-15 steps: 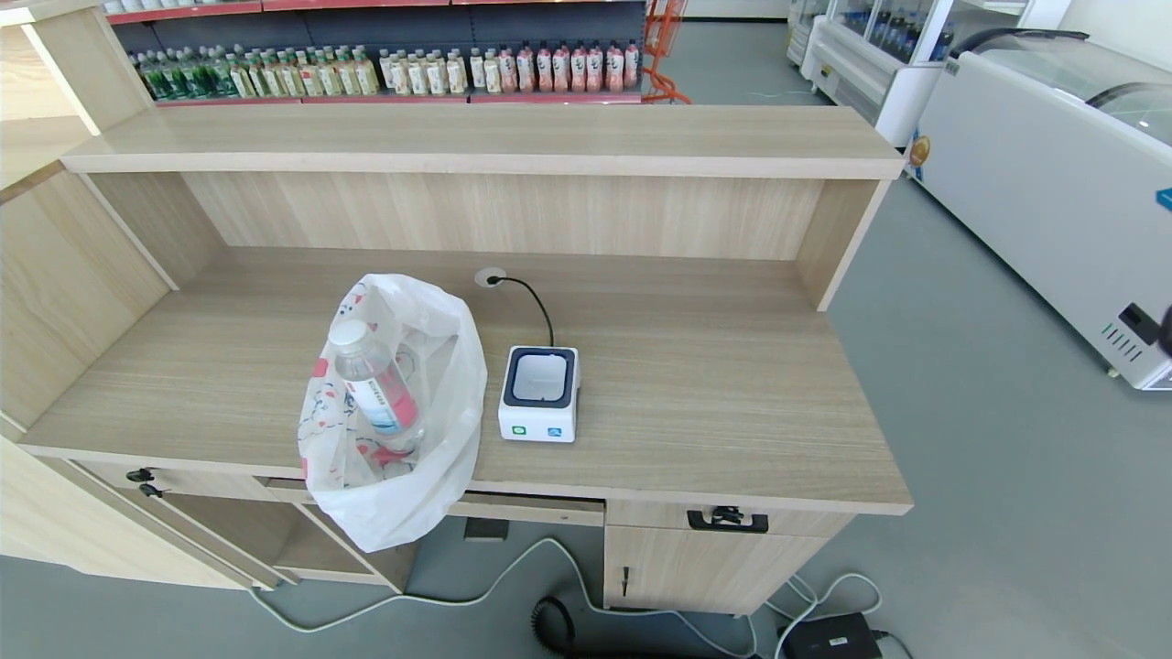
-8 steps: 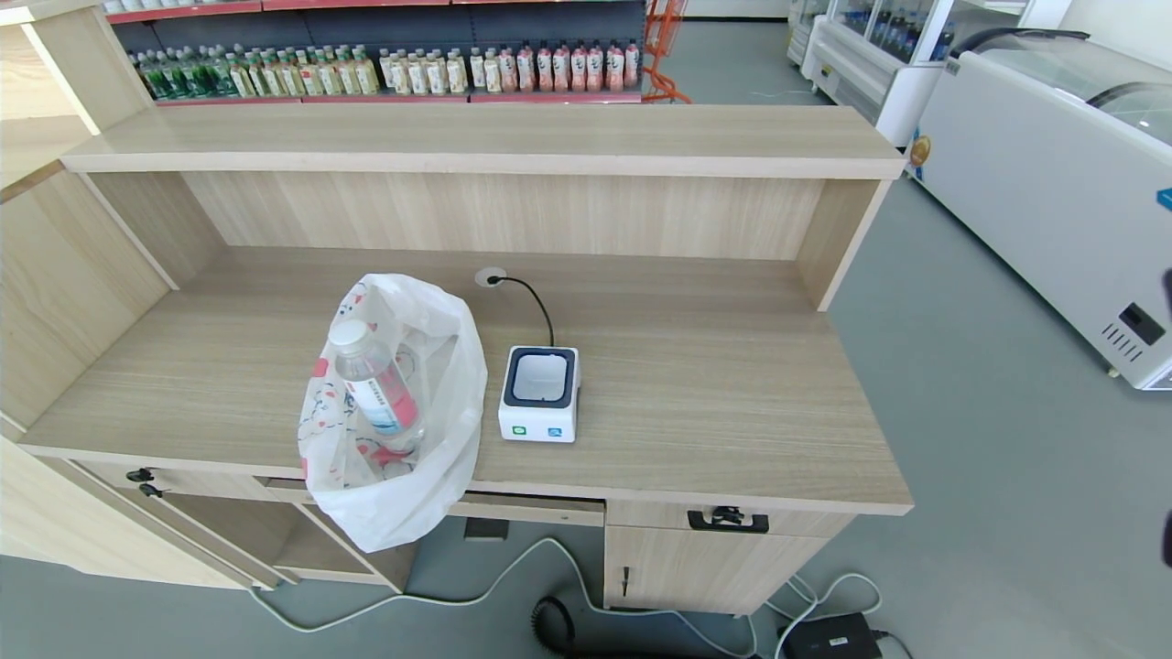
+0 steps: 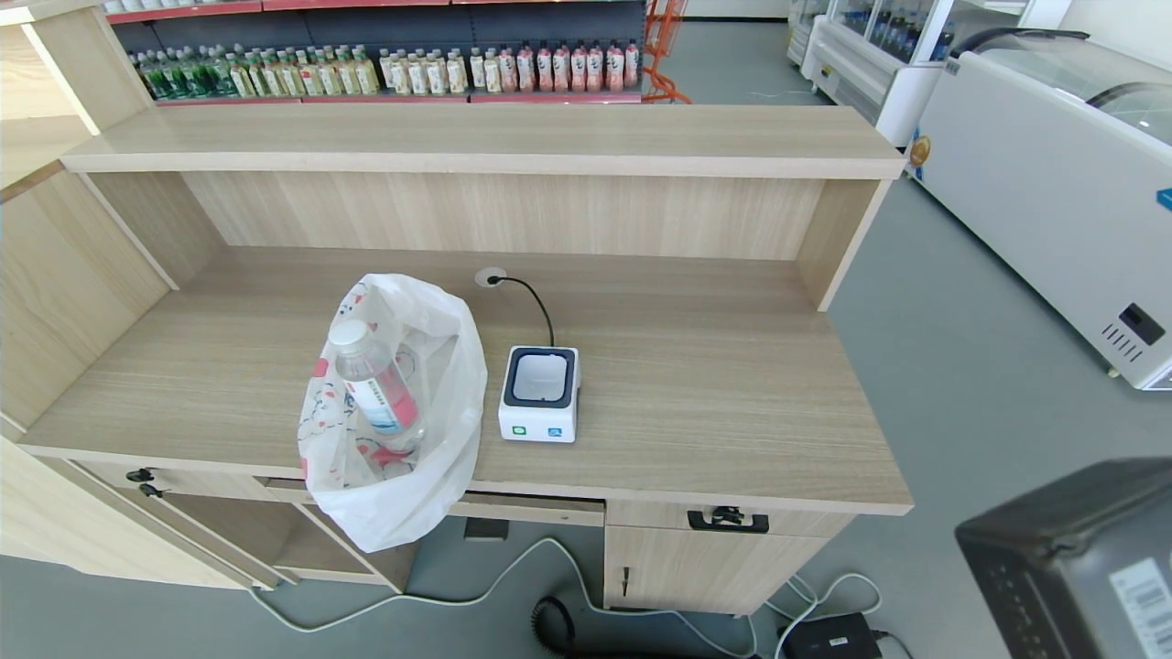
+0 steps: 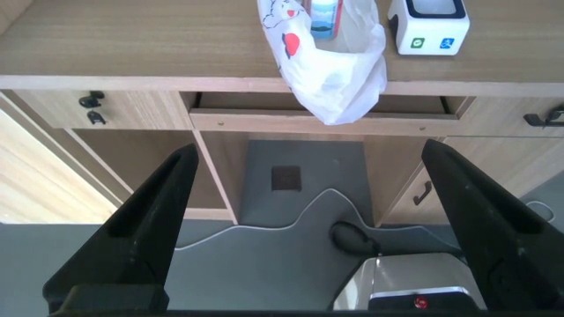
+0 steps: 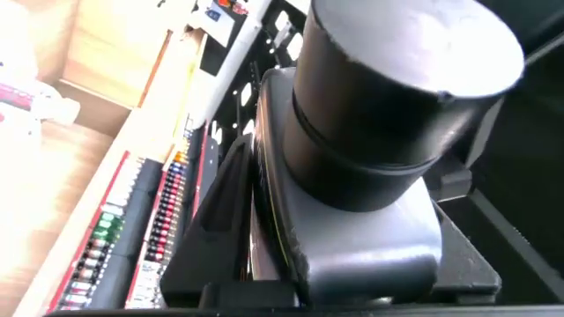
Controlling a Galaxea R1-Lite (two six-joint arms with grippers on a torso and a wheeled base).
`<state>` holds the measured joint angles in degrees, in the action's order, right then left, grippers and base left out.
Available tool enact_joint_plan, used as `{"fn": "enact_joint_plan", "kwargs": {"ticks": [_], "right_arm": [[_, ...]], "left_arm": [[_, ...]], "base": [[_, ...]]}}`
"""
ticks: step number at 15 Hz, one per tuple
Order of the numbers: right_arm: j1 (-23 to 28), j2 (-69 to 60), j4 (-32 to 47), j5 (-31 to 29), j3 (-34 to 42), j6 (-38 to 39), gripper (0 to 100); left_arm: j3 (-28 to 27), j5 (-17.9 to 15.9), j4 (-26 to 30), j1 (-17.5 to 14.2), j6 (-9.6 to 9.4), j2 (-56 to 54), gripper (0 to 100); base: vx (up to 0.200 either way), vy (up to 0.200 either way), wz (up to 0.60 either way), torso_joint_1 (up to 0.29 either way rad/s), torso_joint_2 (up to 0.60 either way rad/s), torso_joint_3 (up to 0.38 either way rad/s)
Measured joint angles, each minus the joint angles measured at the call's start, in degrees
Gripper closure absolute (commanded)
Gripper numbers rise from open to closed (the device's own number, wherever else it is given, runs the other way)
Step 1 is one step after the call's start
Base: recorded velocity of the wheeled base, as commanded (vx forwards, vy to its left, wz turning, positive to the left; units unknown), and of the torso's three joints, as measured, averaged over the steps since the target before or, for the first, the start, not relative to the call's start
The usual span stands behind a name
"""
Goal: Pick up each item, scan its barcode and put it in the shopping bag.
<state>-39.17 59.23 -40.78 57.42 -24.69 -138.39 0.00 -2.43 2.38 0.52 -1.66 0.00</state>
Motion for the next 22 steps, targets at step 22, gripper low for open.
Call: {"fn": "enact_joint_plan", "kwargs": {"ticks": [22], "right_arm": [[23.6, -0.8, 15.1, -28.1, -1.5, 91.2, 100]], "left_arm": [[0.0, 0.0, 0.0, 0.0, -0.01, 0.0, 0]], "base": [[0.000, 0.000, 0.00, 0.000, 0.00, 0.000]]}}
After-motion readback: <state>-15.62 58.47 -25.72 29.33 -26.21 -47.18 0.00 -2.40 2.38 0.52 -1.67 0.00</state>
